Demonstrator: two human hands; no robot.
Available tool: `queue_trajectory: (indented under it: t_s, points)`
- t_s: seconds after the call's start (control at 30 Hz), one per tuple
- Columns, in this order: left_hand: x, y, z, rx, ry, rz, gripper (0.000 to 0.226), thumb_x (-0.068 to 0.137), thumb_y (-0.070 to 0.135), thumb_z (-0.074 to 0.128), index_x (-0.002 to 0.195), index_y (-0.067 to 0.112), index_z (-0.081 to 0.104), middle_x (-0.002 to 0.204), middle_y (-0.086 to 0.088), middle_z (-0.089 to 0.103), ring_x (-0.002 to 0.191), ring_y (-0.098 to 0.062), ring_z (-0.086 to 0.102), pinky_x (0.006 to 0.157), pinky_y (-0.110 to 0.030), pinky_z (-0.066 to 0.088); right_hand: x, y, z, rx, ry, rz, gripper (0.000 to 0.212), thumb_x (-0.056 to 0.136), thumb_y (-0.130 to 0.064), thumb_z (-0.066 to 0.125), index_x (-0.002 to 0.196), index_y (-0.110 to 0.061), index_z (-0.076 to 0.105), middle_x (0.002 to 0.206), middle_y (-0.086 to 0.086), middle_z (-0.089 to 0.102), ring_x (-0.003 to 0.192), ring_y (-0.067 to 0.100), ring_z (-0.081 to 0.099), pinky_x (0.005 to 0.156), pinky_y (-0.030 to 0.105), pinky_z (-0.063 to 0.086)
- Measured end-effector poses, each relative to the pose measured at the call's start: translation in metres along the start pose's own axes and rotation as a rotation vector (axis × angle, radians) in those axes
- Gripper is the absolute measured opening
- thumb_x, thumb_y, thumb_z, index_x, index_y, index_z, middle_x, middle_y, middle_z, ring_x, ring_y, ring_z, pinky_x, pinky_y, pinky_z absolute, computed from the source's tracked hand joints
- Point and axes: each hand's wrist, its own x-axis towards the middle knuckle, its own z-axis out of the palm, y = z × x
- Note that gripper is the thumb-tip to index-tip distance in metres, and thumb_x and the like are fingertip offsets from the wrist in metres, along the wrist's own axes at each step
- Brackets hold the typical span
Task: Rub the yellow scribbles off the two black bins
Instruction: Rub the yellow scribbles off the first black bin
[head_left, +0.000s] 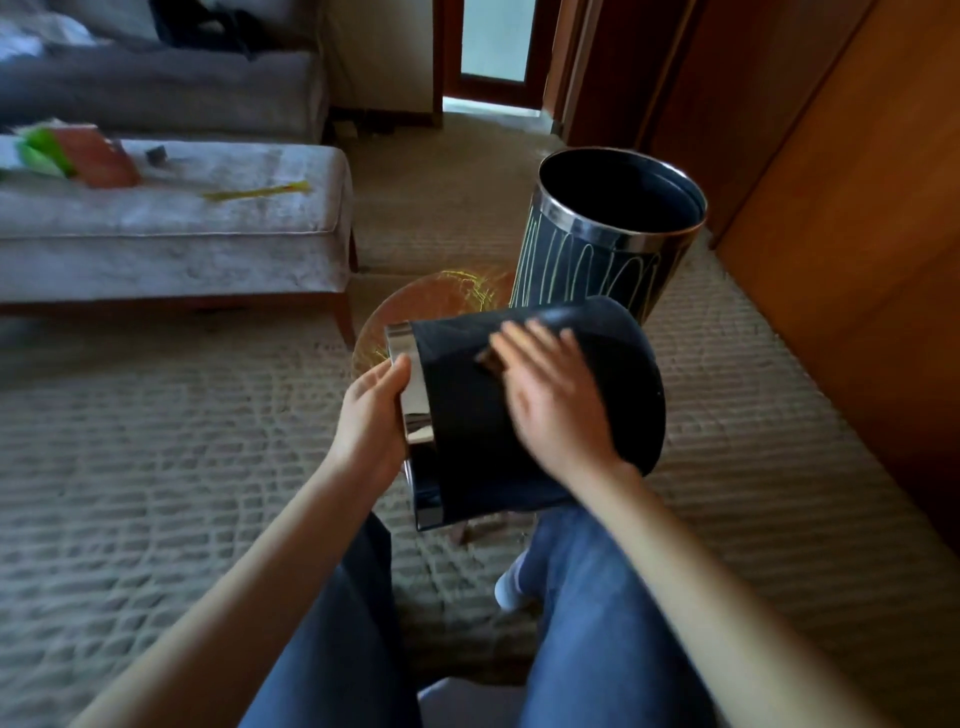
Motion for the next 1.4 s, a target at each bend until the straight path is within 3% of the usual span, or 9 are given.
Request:
queue_trajectory:
  t_s: [0.17,0.4,0.57,0.8,0.9,1.03,1.13,1.27,1.4]
  points:
    - [-0.002,-0.006,-0.006,0.011,-0.015,-0.006,0.027,0.104,0.021,0.045,0.103,0.013,0.071,0.088,-0.008,0.075,0.073,-0.02,0.072,0.06,-0.031,0.058,-0.022,0.094,-0.039,-0.158,0.023,0.138,0.041,0.102,-0.019,0.038,0.137,-0.006,0.054,0.147,0.012,0.05,0.139,0.033,0.041,0.119,0.05,0.024]
    - [0.026,0.009,0.013,0.258,0.25,0.079,0.041,0.106,0.035,0.041,0.07,0.019,0.054,0.05,0.007,0.053,0.049,-0.009,0.051,0.047,-0.022,0.039,-0.035,0.063,-0.024,-0.167,0.146,0.214,0.042,0.101,-0.016,0.038,0.137,0.002,0.052,0.146,0.02,0.048,0.139,0.038,0.04,0.12,0.05,0.024]
    - [0.033,0.001,0.004,0.609,0.341,0.259,0.049,0.104,0.044,0.039,0.065,0.014,0.038,0.057,-0.002,0.038,0.054,-0.016,0.037,0.053,-0.032,0.033,-0.054,0.028,-0.018,-0.25,0.171,0.259,0.044,0.102,-0.017,0.04,0.141,0.001,0.047,0.149,0.02,0.044,0.142,0.036,0.036,0.115,0.054,0.031]
    - [0.006,-0.025,-0.011,0.597,0.31,0.353,0.048,0.104,0.045,0.039,0.063,0.021,0.034,0.053,0.001,0.035,0.052,-0.017,0.035,0.053,-0.036,0.034,0.005,0.044,-0.026,-0.237,0.056,0.354,0.045,0.093,-0.018,0.034,0.117,0.003,0.065,0.122,0.021,0.065,0.118,0.039,0.057,0.109,0.052,0.037]
    - [-0.006,-0.039,-0.015,0.549,0.329,0.38,0.048,0.105,0.042,0.038,0.064,0.018,0.033,0.056,-0.003,0.035,0.055,-0.02,0.034,0.055,-0.037,0.033,0.02,0.001,-0.014,-0.219,0.042,0.315,0.039,0.087,-0.013,0.039,0.111,0.003,0.065,0.112,0.019,0.066,0.109,0.038,0.058,0.105,0.049,0.038]
    - [-0.004,-0.037,-0.016,0.515,0.323,0.398,0.051,0.106,0.041,0.036,0.064,0.013,0.04,0.057,-0.009,0.039,0.055,-0.021,0.038,0.053,-0.035,0.034,0.012,-0.084,0.022,-0.063,0.058,0.194,0.049,0.09,-0.013,0.037,0.133,0.003,0.056,0.14,0.02,0.055,0.135,0.036,0.045,0.118,0.049,0.027]
    - [-0.001,-0.033,-0.017,0.507,0.27,0.417,0.044,0.108,0.025,0.036,0.074,0.01,0.059,0.067,-0.002,0.061,0.061,-0.01,0.057,0.059,-0.022,0.046,-0.012,-0.113,0.036,-0.016,0.032,0.017,0.048,0.093,-0.009,0.045,0.14,0.001,0.05,0.148,0.019,0.047,0.141,0.036,0.037,0.121,0.048,0.021]
    - [-0.005,-0.041,-0.023,0.525,0.285,0.402,0.048,0.104,0.049,0.035,0.065,0.021,0.044,0.059,-0.002,0.047,0.057,-0.02,0.045,0.057,-0.039,0.039,-0.03,-0.06,0.006,-0.011,-0.045,-0.143,0.051,0.091,-0.009,0.045,0.142,-0.006,0.05,0.15,0.011,0.047,0.142,0.03,0.038,0.122,0.045,0.021]
    - [-0.006,-0.041,-0.028,0.573,0.256,0.363,0.046,0.098,0.058,0.035,0.065,0.026,0.035,0.061,-0.005,0.035,0.059,-0.023,0.036,0.055,-0.041,0.033,-0.04,0.034,-0.039,-0.176,0.037,0.142,0.046,0.094,-0.016,0.042,0.137,-0.007,0.056,0.146,0.012,0.051,0.136,0.031,0.046,0.12,0.051,0.022]
